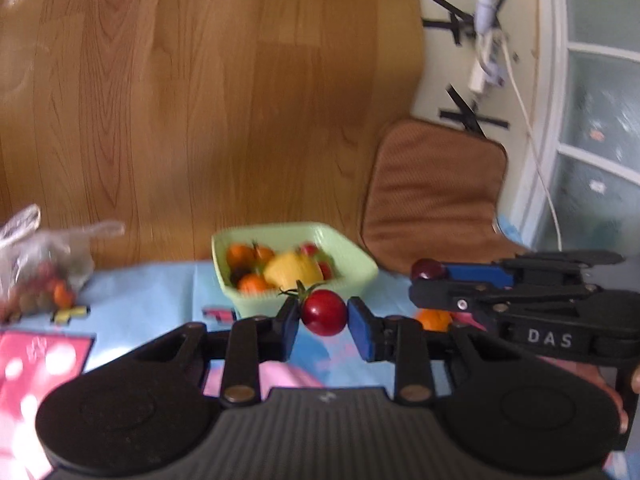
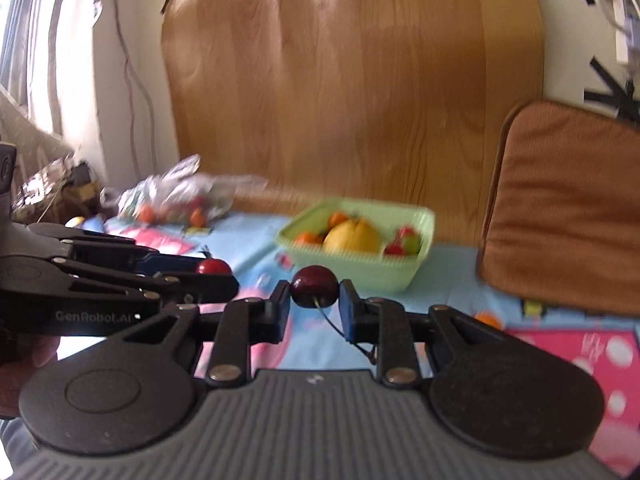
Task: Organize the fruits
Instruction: 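Carry the red tomato and dark cherry toward the green bowl, then lower both fruits into the green bowl and open both tools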
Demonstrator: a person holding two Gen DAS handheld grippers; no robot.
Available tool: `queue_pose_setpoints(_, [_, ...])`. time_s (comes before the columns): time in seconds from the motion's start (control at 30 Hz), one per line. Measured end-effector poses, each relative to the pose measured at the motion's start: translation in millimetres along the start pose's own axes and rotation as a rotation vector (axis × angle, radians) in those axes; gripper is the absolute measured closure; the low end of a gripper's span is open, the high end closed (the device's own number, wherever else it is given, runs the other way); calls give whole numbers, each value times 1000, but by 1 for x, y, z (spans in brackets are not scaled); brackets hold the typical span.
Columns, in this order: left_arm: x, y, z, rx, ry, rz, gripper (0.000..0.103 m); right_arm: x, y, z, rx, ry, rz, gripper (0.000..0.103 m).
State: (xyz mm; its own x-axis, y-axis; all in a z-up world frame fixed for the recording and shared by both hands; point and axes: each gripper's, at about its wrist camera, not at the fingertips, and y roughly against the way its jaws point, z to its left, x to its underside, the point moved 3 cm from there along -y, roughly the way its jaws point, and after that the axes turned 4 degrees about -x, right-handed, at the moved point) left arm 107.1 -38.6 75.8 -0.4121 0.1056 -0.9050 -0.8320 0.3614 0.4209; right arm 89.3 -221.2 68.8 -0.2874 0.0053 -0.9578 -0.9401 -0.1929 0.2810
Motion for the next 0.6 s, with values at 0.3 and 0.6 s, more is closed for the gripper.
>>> queue_pose_setpoints(0.3, [-38, -89, 19, -137, -47, 0, 76, -24, -68, -52, 53, -103, -4, 74])
queue_pose_setpoints(0.6, [-34, -160, 35, -200, -22, 88, 76, -17, -133, -89, 66, -218, 80, 74])
